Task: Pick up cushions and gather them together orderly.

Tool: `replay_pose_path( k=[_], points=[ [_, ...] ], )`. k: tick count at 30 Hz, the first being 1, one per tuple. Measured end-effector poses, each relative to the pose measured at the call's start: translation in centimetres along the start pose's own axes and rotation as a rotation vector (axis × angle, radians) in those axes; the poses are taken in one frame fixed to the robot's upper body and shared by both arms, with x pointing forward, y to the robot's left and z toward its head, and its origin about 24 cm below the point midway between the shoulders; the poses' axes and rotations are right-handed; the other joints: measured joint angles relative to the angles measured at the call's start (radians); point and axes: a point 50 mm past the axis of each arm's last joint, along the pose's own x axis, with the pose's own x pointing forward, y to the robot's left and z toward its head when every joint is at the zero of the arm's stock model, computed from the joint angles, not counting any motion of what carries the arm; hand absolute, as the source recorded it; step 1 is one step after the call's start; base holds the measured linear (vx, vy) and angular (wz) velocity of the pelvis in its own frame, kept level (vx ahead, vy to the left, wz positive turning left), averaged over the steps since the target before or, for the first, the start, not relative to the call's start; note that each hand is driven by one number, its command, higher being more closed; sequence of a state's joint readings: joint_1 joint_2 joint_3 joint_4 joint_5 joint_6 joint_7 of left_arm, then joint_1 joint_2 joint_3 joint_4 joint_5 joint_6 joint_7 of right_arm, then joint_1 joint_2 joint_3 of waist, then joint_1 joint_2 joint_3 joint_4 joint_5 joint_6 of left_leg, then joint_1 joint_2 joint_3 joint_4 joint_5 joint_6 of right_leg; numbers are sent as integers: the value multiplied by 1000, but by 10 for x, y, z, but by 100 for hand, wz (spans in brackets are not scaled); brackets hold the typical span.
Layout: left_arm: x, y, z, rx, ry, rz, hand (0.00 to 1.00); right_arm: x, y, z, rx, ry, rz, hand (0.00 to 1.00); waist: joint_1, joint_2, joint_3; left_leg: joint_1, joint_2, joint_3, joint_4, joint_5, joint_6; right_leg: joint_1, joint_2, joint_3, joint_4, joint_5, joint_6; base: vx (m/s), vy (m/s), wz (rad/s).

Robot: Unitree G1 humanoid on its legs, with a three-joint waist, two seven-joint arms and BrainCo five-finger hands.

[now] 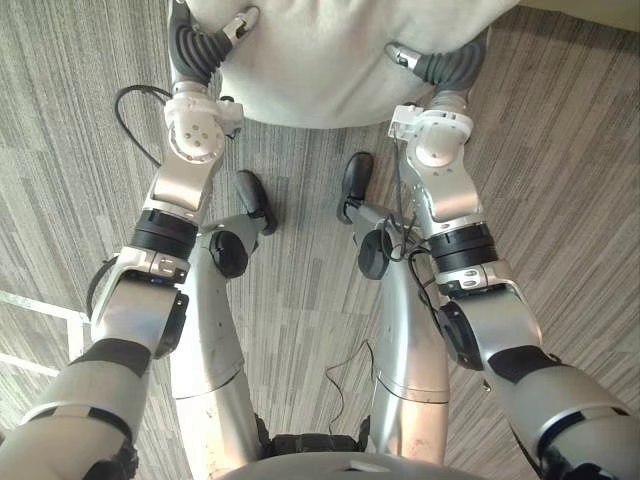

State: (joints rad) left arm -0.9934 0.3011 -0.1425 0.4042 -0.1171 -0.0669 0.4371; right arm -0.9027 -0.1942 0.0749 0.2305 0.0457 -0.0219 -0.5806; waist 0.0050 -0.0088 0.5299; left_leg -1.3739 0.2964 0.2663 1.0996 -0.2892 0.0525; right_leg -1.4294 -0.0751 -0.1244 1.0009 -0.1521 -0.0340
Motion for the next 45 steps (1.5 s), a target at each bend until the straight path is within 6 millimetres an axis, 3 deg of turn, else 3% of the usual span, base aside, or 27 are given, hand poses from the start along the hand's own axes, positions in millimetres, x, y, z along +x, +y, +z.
replay_pose_path(
  k=[4, 6, 8, 9, 11, 14, 16, 17, 19, 25, 35, 37, 39, 40, 41, 43, 44, 45],
  points=[
    [-23, -9, -8, -106, 24, -9, 100, -19, -4, -10, 41, 37, -1, 100, -8, 0, -5, 152, -3, 6, -74, 7, -10, 155, 13, -8, -81, 5, -3, -45, -15, -6],
    [-37, -13, -17, -129, 54, -19, 100, -31, -8, -19, 44, 63, -1, 100, -10, -1, -47, 186, -6, 8, -105, 10, -16, 191, 14, -15, -111, 11, -11, 0, 0, 0],
    [-50, -17, -20, -144, 65, -36, 100, -41, -13, -23, 50, 79, 8, 100, -13, -1, -49, 263, -7, 9, -144, 16, -24, 271, 22, -23, -150, 12, -13, 35, -12, 1],
    [-61, -19, -27, -145, 92, -46, 100, -49, -16, -30, 37, 104, 10, 100, -12, -1, -49, 339, -11, 16, -170, 17, -26, 346, 26, -27, -180, 12, -13, 70, -32, 2],
    [-86, -23, -43, -149, 161, -58, 100, -69, -24, -48, 4, 170, 23, 100, -12, -1, -126, 394, -27, 19, -222, 17, -35, 396, 25, -24, -218, 5, -4, 64, -28, 4],
    [-120, -28, -51, -165, 212, -87, 100, -99, -42, -61, -18, 238, 29, 100, -10, -2, -139, 580, -42, 36, -300, 21, -45, 578, 28, -26, -293, 2, 0, 127, -15, 4],
    [-146, -25, -59, -171, 266, -96, 100, -123, -51, -68, -34, 295, 47, 100, -14, -2, -147, 714, -55, 38, -364, 19, -56, 713, 31, -28, -351, -3, 9, 161, 19, 5],
    [-168, -21, -65, -183, 315, -101, 100, -144, -59, -70, -65, 322, 74, 100, -14, -1, -185, 788, -62, 44, -403, 17, -62, 787, 33, -27, -389, -6, 14, 102, 30, 1],
    [-193, -13, -68, -192, 361, -100, 100, -167, -66, -68, -78, 354, 109, 100, -7, -2, -242, 860, -62, 65, -442, 14, -66, 852, 41, -20, -430, -6, 18, 145, 41, -11],
    [-246, 3, -76, -194, 500, -110, 100, -212, -80, -64, -125, 438, 162, 100, -5, -3, -355, 1048, -97, 98, -589, 28, -86, 1019, 46, 2, -553, -1, 31, 148, 30, -8],
    [-262, 7, -81, -187, 561, -119, 100, -218, -83, -68, -170, 457, 186, 100, -31, 3, -431, 1243, -158, 105, -840, 111, -88, 1250, 66, 9, -860, 116, 43, 132, 19, -2],
    [-264, 7, -82, -183, 568, -124, 100, -221, -84, -71, -169, 461, 185, 100, -34, 1, -437, 1247, -156, 79, -799, 106, -83, 1285, 67, 9, -881, 117, 44, 105, 20, 2],
    [-273, 9, -86, -174, 606, -125, 100, -231, -86, -73, -170, 500, 177, 100, -14, 9, -430, 1157, -89, 29, -469, 94, -66, 1351, 77, 13, -879, 104, 41, 67, 35, -17],
    [-275, 9, -86, -174, 612, -125, 100, -233, -87, -72, -171, 506, 176, 100, -9, 15, -427, 1140, -69, 17, -407, 99, -60, 1364, 85, 13, -871, 93, 39, 21, 92, -29],
    [-284, 10, -86, -172, 641, -126, 100, -242, -90, -70, -172, 532, 173, 100, -2, 27, -425, 1101, -30, -19, -247, 138, -53, 1380, 107, 32, -816, 29, 23, -5, 73, -20],
    [-289, 12, -83, -178, 651, -120, 100, -241, -90, -66, -159, 521, 167, 100, 0, 6, -425, 1043, -26, -26, -187, 153, -68, 1368, 96, 59, -798, 2, 14, 31, 91, -20],
    [-289, 9, -81, -192, 644, -124, 100, -235, -90, -61, -149, 491, 153, 100, 9, 18, -429, 1020, -43, -24, -247, 68, -75, 1347, 91, 82, -797, 3, 7, 71, 96, -21],
    [-289, 9, -80, -197, 646, -122, 100, -232, -89, -59, -145, 473, 148, 100, 10, 15, -424, 1002, -58, -23, -304, 33, -78, 1341, 83, 91, -802, 6, 2, 85, 132, -16]
  ],
)
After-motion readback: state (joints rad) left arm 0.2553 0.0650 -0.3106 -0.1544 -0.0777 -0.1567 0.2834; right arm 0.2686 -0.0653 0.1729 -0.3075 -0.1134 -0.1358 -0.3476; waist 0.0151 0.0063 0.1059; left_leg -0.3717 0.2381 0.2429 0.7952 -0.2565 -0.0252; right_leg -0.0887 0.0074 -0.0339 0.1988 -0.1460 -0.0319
